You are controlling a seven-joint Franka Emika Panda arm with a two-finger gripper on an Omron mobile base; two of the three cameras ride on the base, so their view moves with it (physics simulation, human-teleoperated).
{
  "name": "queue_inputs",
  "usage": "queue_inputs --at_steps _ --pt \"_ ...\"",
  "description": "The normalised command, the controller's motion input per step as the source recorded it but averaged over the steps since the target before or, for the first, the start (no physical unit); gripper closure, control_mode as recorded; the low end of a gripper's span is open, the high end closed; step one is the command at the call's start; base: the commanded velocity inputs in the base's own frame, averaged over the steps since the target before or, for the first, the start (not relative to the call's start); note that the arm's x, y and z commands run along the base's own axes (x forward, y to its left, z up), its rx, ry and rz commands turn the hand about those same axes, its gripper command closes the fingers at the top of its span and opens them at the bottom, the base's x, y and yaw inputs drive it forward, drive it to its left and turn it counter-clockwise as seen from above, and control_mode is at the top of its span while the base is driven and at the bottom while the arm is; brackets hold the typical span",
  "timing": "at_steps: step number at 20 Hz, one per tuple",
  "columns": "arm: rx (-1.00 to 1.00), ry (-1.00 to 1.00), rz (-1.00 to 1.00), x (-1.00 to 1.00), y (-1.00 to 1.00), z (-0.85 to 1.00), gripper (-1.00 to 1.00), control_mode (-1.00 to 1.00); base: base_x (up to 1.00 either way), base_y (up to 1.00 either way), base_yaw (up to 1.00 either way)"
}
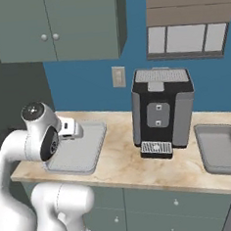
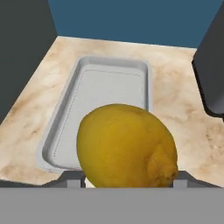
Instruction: Place one lemon and one steak in each tupperware on the nearby counter, to pack two identical lunches.
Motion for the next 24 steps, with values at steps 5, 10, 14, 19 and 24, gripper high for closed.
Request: queue_inputs --at_steps 5,10,14,19,24 --pt "0.01 0.23 0.0 1.0 0.21 -0.56 1.0 -1.0 0.0 0.0 0.0" --pt "0.0 0.21 0.0 1.0 0.3 -0.33 1.0 -1.0 0.0 0.0 0.0" --pt "0.0 0.13 0.0 0.9 0.14 -0.24 1.0 -1.0 0.0 0.0 0.0" --pt "0.0 0.11 0.0 0.71 0.11 -0.33 1.0 -1.0 0.0 0.0 0.0" --pt "0.0 0.03 0.0 0.29 0.13 -0.64 1.0 -1.0 0.0 0.0 0.0"
